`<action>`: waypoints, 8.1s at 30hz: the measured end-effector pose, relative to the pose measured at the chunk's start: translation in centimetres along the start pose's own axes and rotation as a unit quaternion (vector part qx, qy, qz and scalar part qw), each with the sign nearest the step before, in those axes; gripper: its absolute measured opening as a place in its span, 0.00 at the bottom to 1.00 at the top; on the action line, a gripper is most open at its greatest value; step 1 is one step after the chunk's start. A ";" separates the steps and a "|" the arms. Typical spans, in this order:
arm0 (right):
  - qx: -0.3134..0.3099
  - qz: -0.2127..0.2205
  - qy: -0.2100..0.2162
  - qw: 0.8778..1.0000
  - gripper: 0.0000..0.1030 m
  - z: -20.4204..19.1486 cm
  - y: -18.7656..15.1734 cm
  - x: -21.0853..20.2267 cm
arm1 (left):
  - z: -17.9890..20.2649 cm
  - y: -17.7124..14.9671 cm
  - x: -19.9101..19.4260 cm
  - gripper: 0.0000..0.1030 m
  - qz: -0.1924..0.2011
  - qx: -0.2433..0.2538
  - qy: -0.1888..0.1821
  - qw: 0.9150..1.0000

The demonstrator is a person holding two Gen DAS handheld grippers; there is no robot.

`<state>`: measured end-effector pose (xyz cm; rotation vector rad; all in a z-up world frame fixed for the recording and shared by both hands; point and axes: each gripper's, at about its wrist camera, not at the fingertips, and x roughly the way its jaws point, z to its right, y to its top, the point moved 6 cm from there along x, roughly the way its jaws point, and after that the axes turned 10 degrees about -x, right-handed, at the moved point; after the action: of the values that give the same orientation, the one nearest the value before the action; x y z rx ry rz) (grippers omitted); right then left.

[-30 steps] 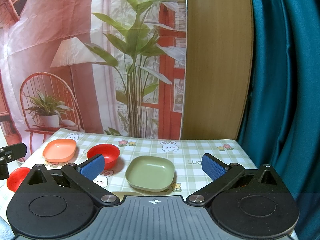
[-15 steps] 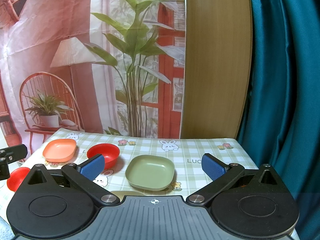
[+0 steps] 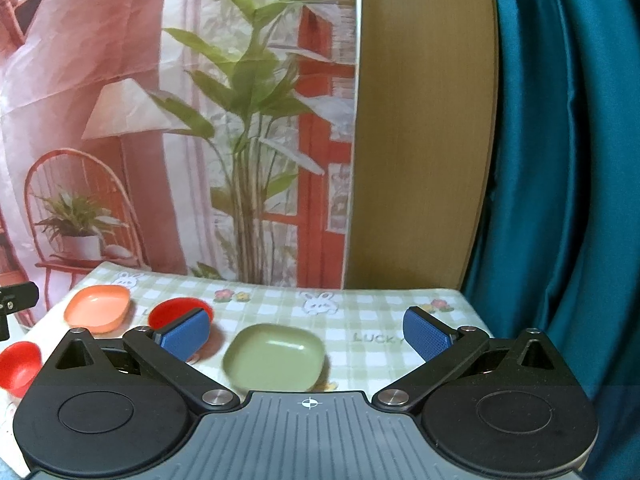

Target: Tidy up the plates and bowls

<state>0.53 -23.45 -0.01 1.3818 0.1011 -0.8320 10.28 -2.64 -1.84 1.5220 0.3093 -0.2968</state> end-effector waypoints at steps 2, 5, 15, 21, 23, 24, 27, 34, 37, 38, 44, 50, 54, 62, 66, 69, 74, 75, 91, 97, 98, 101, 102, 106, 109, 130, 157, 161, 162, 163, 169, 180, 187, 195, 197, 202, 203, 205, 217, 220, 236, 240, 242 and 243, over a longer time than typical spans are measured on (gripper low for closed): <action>0.004 -0.001 -0.003 1.000 1.00 1.3 0.3 0.7 | 1.3 0.2 0.9 0.95 -0.006 0.003 -0.012 1.000; 0.004 -0.003 -0.022 1.000 1.00 3.8 0.7 2.0 | 3.8 0.3 2.5 0.85 -0.017 0.023 -0.032 0.999; -0.021 -0.011 -0.070 0.997 0.97 10.6 -0.9 5.5 | 13.7 -2.4 6.8 0.78 -0.034 0.061 -0.121 0.990; -0.025 -0.039 -0.090 0.995 0.89 15.0 -3.7 7.8 | 19.7 -5.2 9.6 0.75 -0.082 0.057 -0.161 0.982; -0.025 -0.050 -0.101 0.993 0.85 16.5 -5.0 8.4 | 21.4 -6.1 10.5 0.74 -0.095 0.059 -0.168 0.979; -0.021 -0.058 -0.106 0.993 0.84 17.4 -5.8 8.7 | 22.3 -6.6 10.9 0.74 -0.100 0.063 -0.172 0.978; 0.000 -0.075 -0.116 0.990 0.78 19.6 -7.9 9.2 | 24.8 -7.8 11.7 0.75 -0.105 0.071 -0.194 0.973; 0.049 -0.123 -0.139 0.981 0.70 23.4 -14.0 10.2 | 29.5 -10.2 13.7 0.75 -0.152 0.048 -0.250 0.955; 0.068 -0.146 -0.141 0.977 0.64 24.4 -16.7 10.9 | 31.3 -11.7 14.5 0.75 -0.177 0.052 -0.258 0.948; 0.074 -0.152 -0.140 0.976 0.61 24.7 -17.4 11.1 | 31.8 -12.2 14.7 0.75 -0.186 0.054 -0.260 0.946; 0.104 -0.180 -0.122 0.970 0.53 25.0 -20.6 12.3 | 34.3 -15.3 16.0 0.75 -0.217 0.079 -0.267 0.936; 0.129 -0.200 -0.098 0.966 0.44 24.2 -22.3 13.3 | 35.8 -17.5 17.4 0.74 -0.252 0.097 -0.269 0.925; 0.140 -0.209 -0.097 0.963 0.40 23.8 -22.7 13.6 | 36.3 -18.2 17.6 0.74 -0.256 0.103 -0.271 0.922; 0.153 -0.208 -0.081 0.963 0.29 23.1 -23.0 14.2 | 37.1 -18.8 17.8 0.48 -0.276 0.098 -0.281 0.914; 0.160 -0.203 -0.071 0.963 0.26 22.7 -22.7 14.4 | 37.2 -19.0 17.6 0.23 -0.283 0.099 -0.296 0.907; 0.161 -0.196 -0.066 0.965 0.22 22.5 -22.4 14.5 | 37.0 -18.9 17.4 0.14 -0.275 0.100 -0.297 0.909; 0.165 -0.197 -0.059 0.965 0.17 22.1 -22.4 14.7 | 36.9 -18.8 17.4 0.11 -0.272 0.096 -0.302 0.909; 0.167 -0.197 -0.058 0.964 0.15 22.1 -22.4 14.8 | 36.8 -18.7 17.4 0.11 -0.273 0.095 -0.301 0.909; 0.194 -0.194 -0.032 0.961 0.12 21.0 -21.5 14.9 | 35.1 -18.0 17.2 0.10 -0.275 0.067 -0.306 0.909; 0.201 -0.195 -0.022 0.960 0.12 20.5 -21.4 14.9 | 34.7 -18.0 17.3 0.10 -0.276 0.063 -0.305 0.910; 0.202 -0.195 -0.022 0.959 0.12 20.5 -21.4 15.0 | 34.6 -17.9 17.3 0.10 -0.276 0.062 -0.304 0.910; 0.206 -0.198 -0.023 0.958 0.12 20.2 -21.3 15.1 | 34.1 -17.8 17.7 0.10 -0.282 0.051 -0.276 0.918; 0.206 -0.199 -0.023 0.958 0.12 20.1 -21.2 15.1 | 33.9 -17.7 17.6 0.10 -0.281 0.050 -0.275 0.918; 0.203 -0.197 -0.024 0.959 0.12 19.7 -20.3 15.0 | 33.1 -16.9 17.2 0.10 -0.273 0.051 -0.272 0.921; 0.197 -0.190 -0.023 0.962 0.12 19.2 -19.2 14.7 | 32.2 -15.8 16.7 0.10 -0.261 0.054 -0.267 0.926; 0.128 -0.133 0.044 0.982 0.12 7.3 -7.1 12.9 | 18.8 -5.9 12.9 0.10 -0.193 0.001 -0.177 0.965; 0.063 -0.095 0.185 0.976 0.13 -13.7 5.3 13.9 | -1.9 1.4 10.2 0.10 -0.142 -0.060 -0.055 0.987; 0.056 -0.098 0.200 0.973 0.14 -16.3 6.1 14.4 | -4.1 1.4 10.1 0.11 -0.142 -0.070 -0.044 0.986; 0.053 -0.099 0.205 0.972 0.14 -17.0 6.2 14.6 | -4.7 1.3 10.1 0.11 -0.142 -0.073 -0.041 0.986; 0.051 -0.100 0.208 0.972 0.14 -17.6 6.3 14.7 | -5.3 1.3 10.0 0.11 -0.142 -0.076 -0.038 0.986; 0.039 -0.110 0.231 0.966 0.15 -21.3 6.5 15.7 | -8.6 0.8 10.2 0.11 -0.149 -0.091 -0.024 0.984; 0.017 -0.132 0.281 0.951 0.15 -28.9 6.4 17.7 | -15.7 0.2 11.0 0.11 -0.175 -0.117 0.008 0.978; 0.003 -0.149 0.312 0.938 0.15 -33.7 5.8 18.8 | -19.6 -1.1 10.9 0.11 -0.195 -0.124 0.038 0.972; -0.033 -0.179 0.343 0.922 0.15 -39.5 2.6 18.5 | -23.3 -3.9 10.2 0.11 -0.222 -0.135 0.079 0.962; -0.041 -0.186 0.350 0.917 0.15 -40.5 1.7 18.4 | -23.8 -4.4 10.1 0.11 -0.227 -0.134 0.081 0.961; -0.050 -0.200 0.355 0.912 0.15 -41.7 0.4 18.3 | -24.1 -5.4 10.2 0.11 -0.233 -0.128 0.086 0.960; -0.051 -0.202 0.355 0.911 0.15 -41.8 0.2 18.4 | -24.1 -5.5 10.3 0.11 -0.234 -0.127 0.088 0.960; -0.055 -0.206 0.355 0.910 0.15 -42.0 -0.3 18.3 | -24.2 -5.8 10.3 0.11 -0.236 -0.127 0.091 0.959; -0.088 -0.207 0.348 0.910 0.13 -42.9 -1.5 18.1 | -25.2 -7.3 10.7 0.11 -0.248 -0.137 0.110 0.953; -0.087 -0.209 0.347 0.910 0.13 -42.8 -1.7 18.2 | -25.4 -7.4 10.8 0.11 -0.247 -0.142 0.113 0.952; -0.028 -0.130 0.305 0.943 0.26 -34.9 1.4 19.7 | -19.9 -2.8 12.7 0.15 -0.182 -0.164 0.042 0.969; 0.010 -0.120 0.260 0.958 0.30 -29.6 2.5 22.0 | -16.5 -1.4 14.2 0.29 -0.161 -0.168 0.011 0.973; 0.020 -0.118 0.238 0.964 0.30 -26.7 3.0 23.3 | -14.7 -0.9 15.2 0.33 -0.158 -0.161 0.003 0.974; 0.021 -0.116 0.228 0.966 0.30 -25.5 3.1 23.8 | -13.8 -0.7 15.8 0.33 -0.158 -0.157 -0.002 0.975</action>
<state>29.55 -11.89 -15.82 1.6025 0.6149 -0.6951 24.48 11.14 -8.79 1.1585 0.5710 -0.4780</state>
